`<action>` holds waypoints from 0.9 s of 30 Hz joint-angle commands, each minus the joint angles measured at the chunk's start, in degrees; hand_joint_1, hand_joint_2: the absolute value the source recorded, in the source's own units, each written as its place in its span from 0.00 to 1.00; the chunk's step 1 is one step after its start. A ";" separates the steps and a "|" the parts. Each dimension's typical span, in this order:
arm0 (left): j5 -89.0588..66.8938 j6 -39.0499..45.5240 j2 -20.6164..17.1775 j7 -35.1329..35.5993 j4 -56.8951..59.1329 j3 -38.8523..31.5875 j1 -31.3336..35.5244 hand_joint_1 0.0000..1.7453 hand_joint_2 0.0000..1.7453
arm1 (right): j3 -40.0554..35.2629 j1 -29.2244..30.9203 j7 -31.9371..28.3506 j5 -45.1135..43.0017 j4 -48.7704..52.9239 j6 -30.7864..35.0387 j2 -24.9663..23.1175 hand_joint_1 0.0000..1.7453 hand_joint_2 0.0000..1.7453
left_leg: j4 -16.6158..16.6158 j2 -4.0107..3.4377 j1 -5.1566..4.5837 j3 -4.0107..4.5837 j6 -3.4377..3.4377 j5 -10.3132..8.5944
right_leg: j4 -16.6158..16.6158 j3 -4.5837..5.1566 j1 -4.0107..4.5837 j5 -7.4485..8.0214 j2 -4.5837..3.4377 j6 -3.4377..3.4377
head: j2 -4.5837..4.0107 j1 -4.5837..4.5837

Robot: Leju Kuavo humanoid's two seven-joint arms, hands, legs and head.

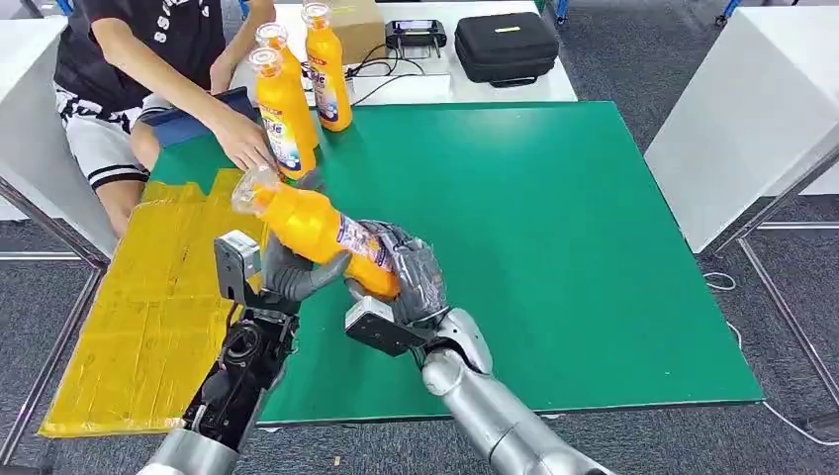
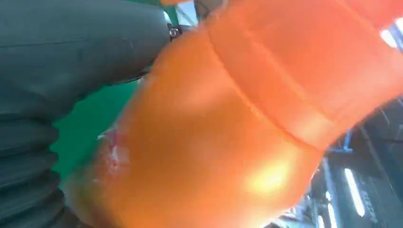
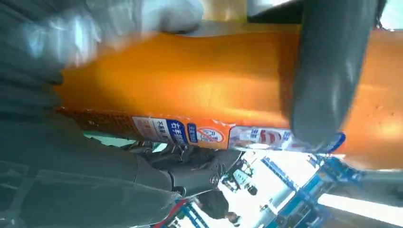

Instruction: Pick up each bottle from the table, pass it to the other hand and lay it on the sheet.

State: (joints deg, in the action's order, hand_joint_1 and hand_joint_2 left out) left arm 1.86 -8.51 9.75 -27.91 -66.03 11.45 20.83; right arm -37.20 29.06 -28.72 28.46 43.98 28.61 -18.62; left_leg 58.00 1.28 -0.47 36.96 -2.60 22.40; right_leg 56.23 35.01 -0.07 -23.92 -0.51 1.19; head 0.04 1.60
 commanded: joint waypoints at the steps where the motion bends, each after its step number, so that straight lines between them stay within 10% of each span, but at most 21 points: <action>1: 8.58 -5.25 0.34 3.27 3.83 -5.02 4.83 0.00 1.00 | -8.00 0.37 -0.17 4.09 -6.89 -0.17 -0.81 0.95 1.00 | -0.02 -0.13 0.06 -0.55 0.26 0.23 | -0.06 -0.58 0.07 -0.22 0.06 -0.03 | 0.00 0.02; 13: 15.06 -7.07 0.72 4.91 4.07 -6.91 5.08 0.03 1.00 | -8.89 0.68 -0.46 3.91 -8.55 0.23 -1.38 0.95 1.00 | -0.04 0.02 0.06 -0.16 0.10 0.04 | -0.07 -0.17 0.04 -0.07 0.11 -0.01 | 0.00 0.02; 14: 15.60 -6.60 0.68 4.91 3.85 -7.03 4.99 0.99 1.00 | -8.87 0.68 -0.64 3.56 -8.51 0.49 -1.38 0.94 1.00 | -0.02 0.02 0.09 -0.34 0.17 0.14 | -0.08 -0.38 0.08 -0.16 0.16 -0.01 | 0.00 0.02; 17: 16.05 -5.73 0.25 4.68 3.32 -7.29 4.59 1.00 1.00 | -8.00 0.50 -0.88 2.27 -7.65 0.80 -0.94 0.72 1.00 | -0.03 0.03 0.08 -0.32 0.16 0.12 | -0.09 -0.36 0.08 -0.14 0.16 -0.02 | 0.00 0.02; 18: 16.07 -5.42 0.12 4.64 3.05 -7.33 4.40 1.00 1.00 | -7.70 0.50 -0.96 1.87 -7.27 0.75 -0.77 0.21 1.00 | -0.02 0.01 0.08 -0.22 0.13 0.08 | -0.08 -0.25 0.07 -0.09 0.12 -0.02 | 0.00 0.02; 19: 16.12 -5.05 0.06 4.54 2.64 -7.42 4.13 1.00 1.00 | -7.08 0.35 -1.18 1.16 -6.62 0.79 -0.59 0.00 1.00 | -0.03 0.01 0.07 -0.34 0.17 0.12 | -0.08 -0.38 0.07 -0.15 0.16 -0.02 | 0.00 0.02; 27: 9.21 2.36 -0.45 1.70 -1.60 -6.77 3.27 1.00 1.00 | -3.52 -2.30 -0.38 -0.31 5.54 -1.15 3.66 0.00 1.00 | 0.04 0.10 0.07 -0.20 0.15 0.11 | -0.02 -0.26 0.06 -0.15 0.22 0.00 | -0.02 -0.02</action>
State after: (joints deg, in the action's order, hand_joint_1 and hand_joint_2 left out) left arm 13.50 -9.31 9.88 -25.77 -67.16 6.29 21.02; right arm -40.48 28.17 -30.21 27.65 40.97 29.25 -19.65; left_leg 58.00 1.31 -0.45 36.97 -2.60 22.40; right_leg 56.23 35.04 -0.07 -23.92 -0.49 1.18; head 0.02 1.57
